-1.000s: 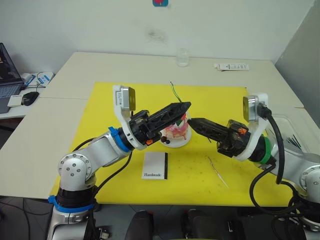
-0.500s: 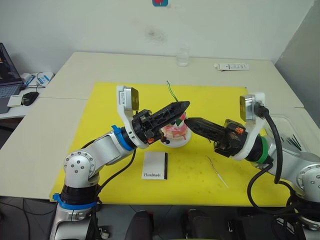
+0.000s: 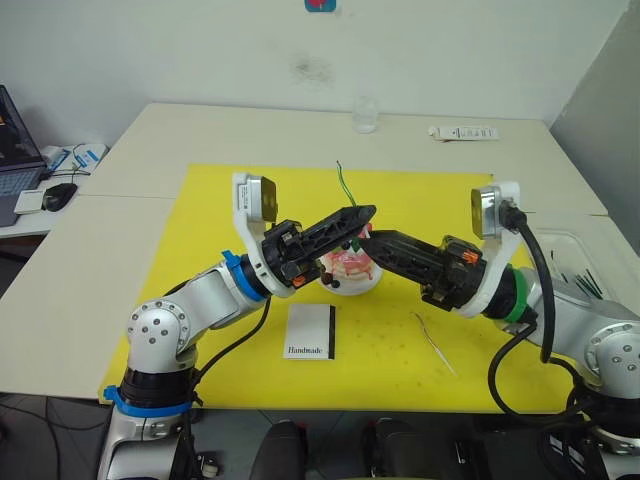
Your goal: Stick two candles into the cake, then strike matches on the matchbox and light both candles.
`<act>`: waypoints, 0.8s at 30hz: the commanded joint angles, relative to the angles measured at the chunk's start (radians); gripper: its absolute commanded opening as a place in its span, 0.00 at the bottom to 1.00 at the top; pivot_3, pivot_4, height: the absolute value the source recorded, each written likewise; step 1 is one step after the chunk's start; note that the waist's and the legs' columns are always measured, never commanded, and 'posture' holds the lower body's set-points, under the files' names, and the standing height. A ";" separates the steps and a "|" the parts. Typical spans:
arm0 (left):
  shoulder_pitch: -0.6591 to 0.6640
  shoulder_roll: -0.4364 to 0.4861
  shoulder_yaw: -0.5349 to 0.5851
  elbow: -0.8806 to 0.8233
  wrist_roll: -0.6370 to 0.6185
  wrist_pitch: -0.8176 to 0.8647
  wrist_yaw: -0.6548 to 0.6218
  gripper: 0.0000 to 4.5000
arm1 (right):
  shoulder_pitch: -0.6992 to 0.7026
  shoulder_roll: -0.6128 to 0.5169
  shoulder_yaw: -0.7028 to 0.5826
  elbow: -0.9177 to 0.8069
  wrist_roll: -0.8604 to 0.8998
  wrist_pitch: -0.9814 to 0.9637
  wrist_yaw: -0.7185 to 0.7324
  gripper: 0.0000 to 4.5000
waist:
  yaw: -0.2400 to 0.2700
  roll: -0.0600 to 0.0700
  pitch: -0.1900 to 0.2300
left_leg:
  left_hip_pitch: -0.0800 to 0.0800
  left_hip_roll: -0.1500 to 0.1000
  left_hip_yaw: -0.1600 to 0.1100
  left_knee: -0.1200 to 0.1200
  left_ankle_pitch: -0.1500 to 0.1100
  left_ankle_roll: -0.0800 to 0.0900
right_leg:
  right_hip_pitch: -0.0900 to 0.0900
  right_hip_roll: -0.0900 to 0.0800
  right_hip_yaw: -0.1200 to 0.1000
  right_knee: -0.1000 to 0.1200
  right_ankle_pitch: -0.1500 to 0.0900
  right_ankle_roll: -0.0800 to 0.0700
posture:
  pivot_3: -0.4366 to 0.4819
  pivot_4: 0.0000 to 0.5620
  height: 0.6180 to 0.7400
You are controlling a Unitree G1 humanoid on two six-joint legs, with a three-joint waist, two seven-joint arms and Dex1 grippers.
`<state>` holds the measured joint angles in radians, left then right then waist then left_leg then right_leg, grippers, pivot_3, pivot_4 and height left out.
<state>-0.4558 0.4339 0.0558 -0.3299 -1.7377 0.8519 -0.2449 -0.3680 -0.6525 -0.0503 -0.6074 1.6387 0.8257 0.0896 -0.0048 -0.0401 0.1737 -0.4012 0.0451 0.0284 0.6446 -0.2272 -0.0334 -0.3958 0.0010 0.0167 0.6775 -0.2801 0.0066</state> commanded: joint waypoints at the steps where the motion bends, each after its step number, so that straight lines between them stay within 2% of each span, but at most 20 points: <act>1: -0.055 0.061 0.068 -0.045 0.159 -0.054 -0.032 0.00 | 0.007 -0.097 -0.073 -0.034 -0.106 0.005 0.052 0.71 | 0.001 0.000 0.000 | 0.000 0.000 0.000 0.000 0.000 0.000 | 0.000 0.000 0.000 0.000 0.000 0.000 | 0.48 0.27 1.00; 4: -0.074 0.137 0.083 -0.048 0.350 -0.099 -0.092 0.00 | 0.018 -0.243 -0.068 -0.089 -0.352 -0.012 0.181 0.96 | 0.002 0.000 0.000 | 0.000 0.000 0.001 -0.001 0.000 0.000 | 0.000 0.000 0.001 -0.002 0.000 0.000 | 0.48 0.27 1.00; 5: -0.070 0.166 0.075 -0.047 0.431 -0.122 -0.129 0.00 | 0.020 -0.288 -0.055 -0.107 -0.438 -0.028 0.226 0.99 | 0.002 0.001 0.000 | 0.000 0.000 0.001 -0.002 0.000 0.000 | -0.001 0.000 0.000 -0.003 0.000 0.000 | 0.48 0.27 1.00; 7: -0.060 0.195 0.057 -0.043 0.543 -0.160 -0.186 0.00 | 0.026 -0.324 -0.036 -0.123 -0.540 -0.057 0.282 0.99 | 0.002 0.001 0.001 | -0.001 0.000 0.001 -0.004 0.000 0.000 | -0.001 0.000 0.000 -0.005 -0.001 -0.001 | 0.48 0.27 1.00; 10: -0.024 0.202 -0.018 0.004 0.807 -0.309 -0.277 0.00 | 0.017 -0.344 0.003 -0.140 -0.691 -0.103 0.333 0.99 | 0.002 0.001 0.000 | -0.001 0.001 0.001 -0.006 0.000 0.000 | -0.002 0.000 0.000 -0.006 -0.001 -0.001 | 0.48 0.27 1.00; 12: -0.001 0.161 -0.050 0.059 0.909 -0.386 -0.312 0.00 | 0.012 -0.338 0.037 -0.142 -0.769 -0.120 0.358 0.99 | 0.003 0.001 0.000 | -0.001 0.001 0.002 -0.008 0.000 0.000 | -0.003 0.000 0.000 -0.007 -0.001 -0.001 | 0.48 0.27 1.00; 15: 0.013 0.102 -0.066 0.133 0.997 -0.453 -0.348 0.00 | 0.011 -0.314 0.062 -0.137 -0.827 -0.126 0.384 0.99 | 0.003 0.000 0.000 | -0.004 0.001 0.002 -0.008 0.000 0.000 | -0.005 -0.003 0.000 -0.009 -0.001 -0.001 | 0.48 0.27 1.00; 18: 0.005 0.063 -0.073 0.194 1.055 -0.494 -0.396 0.00 | 0.016 -0.295 0.076 -0.135 -0.874 -0.130 0.408 0.99 | 0.003 0.000 0.000 | -0.016 0.001 0.001 -0.003 0.000 0.000 | -0.015 -0.002 -0.001 -0.006 0.000 0.000 | 0.48 0.27 1.00; 24: -0.021 0.005 -0.065 0.261 1.104 -0.509 -0.449 0.00 | 0.027 -0.246 0.084 -0.157 -0.922 -0.111 0.417 0.99 | 0.002 0.000 0.000 | -0.016 0.001 0.001 -0.001 0.000 0.000 | -0.015 -0.002 -0.001 -0.005 0.000 0.000 | 0.48 0.27 1.00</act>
<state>-0.4512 0.4456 -0.0237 -0.0603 -0.6467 0.3650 -0.6739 -0.3375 -0.9015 0.0429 -0.7294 0.7274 0.7187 0.5016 -0.0023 -0.0397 0.1742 -0.4173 0.0461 0.0288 0.6435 -0.2272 -0.0335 -0.4109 -0.0012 0.0158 0.6731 -0.2801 0.0065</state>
